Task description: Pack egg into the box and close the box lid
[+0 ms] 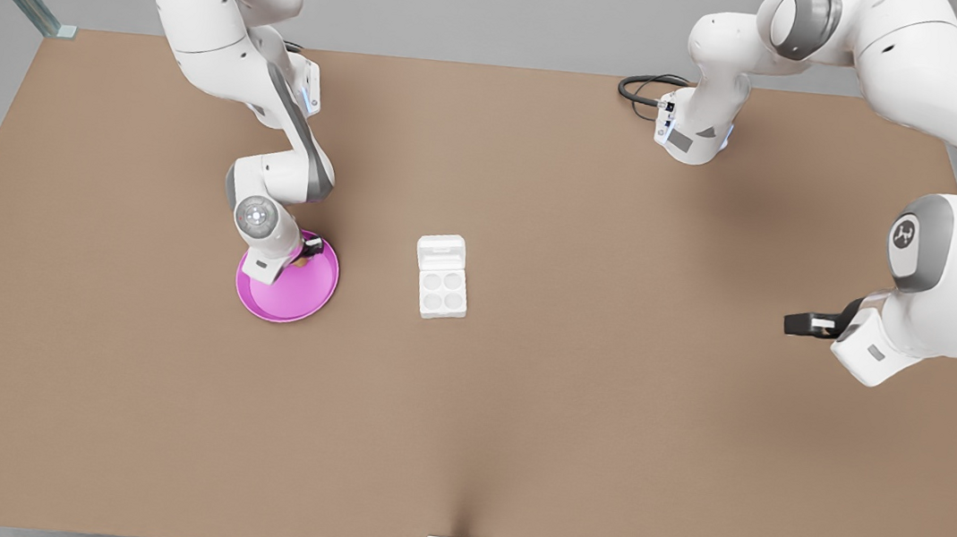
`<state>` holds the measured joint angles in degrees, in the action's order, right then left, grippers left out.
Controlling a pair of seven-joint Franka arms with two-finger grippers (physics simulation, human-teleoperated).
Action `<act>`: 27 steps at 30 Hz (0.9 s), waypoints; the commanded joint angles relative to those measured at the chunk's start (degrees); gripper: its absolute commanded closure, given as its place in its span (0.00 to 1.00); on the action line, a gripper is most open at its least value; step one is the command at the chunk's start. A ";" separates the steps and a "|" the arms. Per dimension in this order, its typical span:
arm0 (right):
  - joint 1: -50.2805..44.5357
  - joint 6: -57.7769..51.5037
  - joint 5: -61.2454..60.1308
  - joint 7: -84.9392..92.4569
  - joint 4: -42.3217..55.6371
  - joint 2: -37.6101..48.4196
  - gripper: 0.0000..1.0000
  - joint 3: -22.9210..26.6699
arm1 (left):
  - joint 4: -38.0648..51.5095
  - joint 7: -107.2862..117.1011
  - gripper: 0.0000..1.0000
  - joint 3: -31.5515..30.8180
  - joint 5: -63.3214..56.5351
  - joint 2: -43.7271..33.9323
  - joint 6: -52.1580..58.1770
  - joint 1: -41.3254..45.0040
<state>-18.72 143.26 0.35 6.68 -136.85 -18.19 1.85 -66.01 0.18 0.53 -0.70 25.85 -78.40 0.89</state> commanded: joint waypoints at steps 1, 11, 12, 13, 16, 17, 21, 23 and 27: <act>0.00 0.00 -0.09 0.00 0.00 0.00 0.37 0.00 | 0.00 0.00 0.00 0.00 -0.01 -0.01 0.00 -0.01; -0.88 0.44 -0.09 -0.53 -1.23 0.26 0.40 0.00 | 0.00 0.00 0.00 0.00 -0.01 0.17 0.35 0.17; -0.88 0.44 -0.09 -0.53 -1.23 0.26 0.40 0.00 | 0.00 0.00 0.00 0.00 -0.01 0.17 0.35 0.17; -0.88 0.44 -0.09 -0.53 -1.23 0.26 0.40 0.00 | 0.00 0.00 0.00 0.00 -0.01 0.17 0.35 0.17; -0.88 0.44 0.00 -0.53 -1.49 0.44 0.42 0.00 | 0.00 0.00 0.00 0.00 -0.01 0.17 0.44 0.17; -0.88 0.44 -0.09 -0.53 -1.58 0.35 0.42 0.00 | -0.09 0.00 0.00 0.00 -0.01 0.17 0.44 0.17; -0.88 0.62 0.00 -0.53 -1.58 0.35 0.43 0.00 | 0.00 0.00 0.00 0.00 -0.01 0.17 0.88 0.17; -0.88 0.62 -0.09 -0.61 -1.58 0.35 0.43 0.00 | 0.00 0.00 0.00 0.00 -0.01 0.17 1.05 0.26; -0.88 0.62 0.00 -0.61 -1.58 0.44 0.44 0.00 | 0.00 0.00 0.00 0.00 -0.01 0.17 1.06 0.17</act>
<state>-19.58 143.88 0.34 6.06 -138.43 -17.75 1.80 -66.09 0.18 0.53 -0.70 26.02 -77.26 1.10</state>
